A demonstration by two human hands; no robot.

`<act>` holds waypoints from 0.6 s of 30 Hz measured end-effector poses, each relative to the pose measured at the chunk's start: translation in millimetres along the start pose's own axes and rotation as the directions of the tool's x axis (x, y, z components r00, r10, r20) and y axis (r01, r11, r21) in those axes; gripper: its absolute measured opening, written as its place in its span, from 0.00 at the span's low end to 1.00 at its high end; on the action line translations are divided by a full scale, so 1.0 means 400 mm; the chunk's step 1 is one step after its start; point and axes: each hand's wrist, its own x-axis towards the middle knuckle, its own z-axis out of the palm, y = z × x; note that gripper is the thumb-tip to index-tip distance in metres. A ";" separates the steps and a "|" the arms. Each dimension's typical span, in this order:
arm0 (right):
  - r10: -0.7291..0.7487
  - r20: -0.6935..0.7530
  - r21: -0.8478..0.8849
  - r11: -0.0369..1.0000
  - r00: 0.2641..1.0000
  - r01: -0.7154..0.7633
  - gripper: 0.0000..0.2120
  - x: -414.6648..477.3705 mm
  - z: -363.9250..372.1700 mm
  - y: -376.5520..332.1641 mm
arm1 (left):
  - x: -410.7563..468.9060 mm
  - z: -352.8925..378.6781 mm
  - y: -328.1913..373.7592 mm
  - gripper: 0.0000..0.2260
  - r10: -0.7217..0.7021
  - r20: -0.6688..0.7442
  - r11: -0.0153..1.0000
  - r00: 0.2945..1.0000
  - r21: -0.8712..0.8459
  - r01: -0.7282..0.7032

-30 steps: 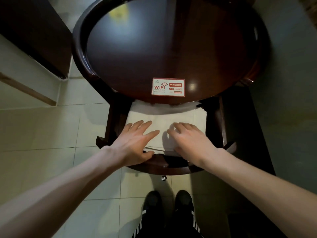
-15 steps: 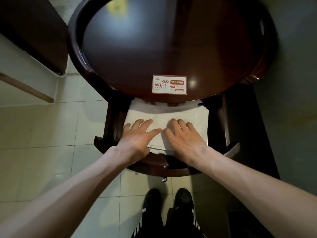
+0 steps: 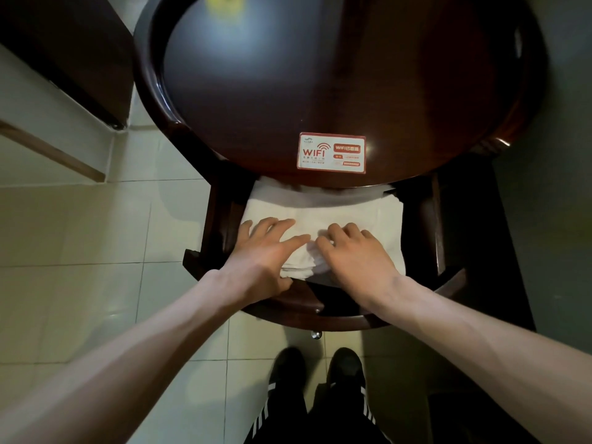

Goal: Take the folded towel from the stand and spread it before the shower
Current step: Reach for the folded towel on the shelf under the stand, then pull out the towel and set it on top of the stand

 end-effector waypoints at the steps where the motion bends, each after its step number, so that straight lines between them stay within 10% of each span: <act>1: 0.011 -0.011 0.024 1.000 1.000 -0.011 0.22 -0.005 -0.007 0.001 | 0.000 0.000 0.000 0.38 0.001 -0.005 1.000 1.000 0.005 -0.001; 18: 0.044 -0.058 0.034 0.999 0.997 -0.042 0.20 -0.042 -0.005 0.012 | -0.020 -0.018 -0.009 0.47 -0.238 0.060 0.926 0.969 -0.287 0.245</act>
